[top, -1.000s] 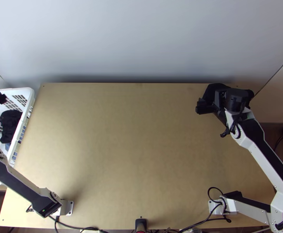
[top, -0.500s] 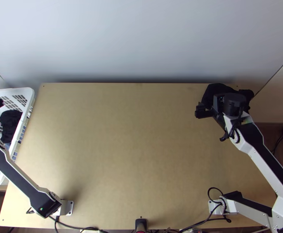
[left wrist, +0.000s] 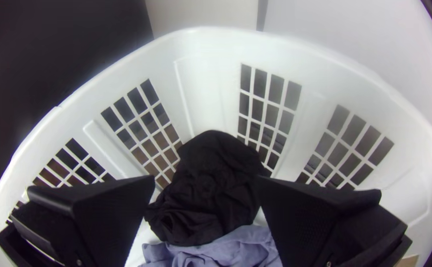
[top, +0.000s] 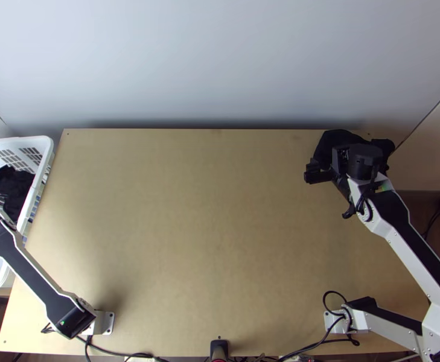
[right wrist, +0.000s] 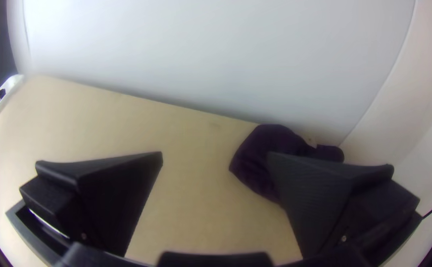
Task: Fold the t-shirt
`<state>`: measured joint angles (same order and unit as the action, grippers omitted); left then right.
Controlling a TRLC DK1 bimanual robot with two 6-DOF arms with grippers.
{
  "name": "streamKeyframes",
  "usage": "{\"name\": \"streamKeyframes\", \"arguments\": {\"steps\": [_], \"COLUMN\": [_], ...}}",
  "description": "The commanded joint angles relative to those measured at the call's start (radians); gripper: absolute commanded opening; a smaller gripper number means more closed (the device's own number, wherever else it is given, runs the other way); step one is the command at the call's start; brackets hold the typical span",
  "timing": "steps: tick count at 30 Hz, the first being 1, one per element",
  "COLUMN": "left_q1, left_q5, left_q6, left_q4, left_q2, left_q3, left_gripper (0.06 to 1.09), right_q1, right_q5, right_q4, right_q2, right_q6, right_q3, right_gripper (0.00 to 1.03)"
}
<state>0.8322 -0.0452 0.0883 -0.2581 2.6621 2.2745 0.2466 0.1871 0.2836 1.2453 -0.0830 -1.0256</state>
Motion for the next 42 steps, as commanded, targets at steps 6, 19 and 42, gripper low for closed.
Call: {"name": "streamKeyframes", "arguments": {"steps": [6, 19, 42], "left_q1": [0.025, 0.045, 0.019], "left_q5": [-0.108, -0.119, -0.107], "left_q6": [0.068, 0.079, 0.105], "left_q4": [0.080, 0.103, 0.194], "left_q2": [0.136, 0.229, 0.323], "left_q3": [0.039, 0.042, 0.063], "left_gripper": [1.03, 1.03, 1.03], "right_q1": [-0.023, -0.020, -0.017], "right_q5": [0.006, 0.008, 0.020], "right_q4": [0.023, 0.042, 0.086], "right_q2": [-0.003, 0.022, 0.026], "right_q6": [-0.001, -0.004, -0.015], "right_q3": [-0.005, -0.057, -0.125], "right_gripper": [0.98, 0.98, 0.98]}}
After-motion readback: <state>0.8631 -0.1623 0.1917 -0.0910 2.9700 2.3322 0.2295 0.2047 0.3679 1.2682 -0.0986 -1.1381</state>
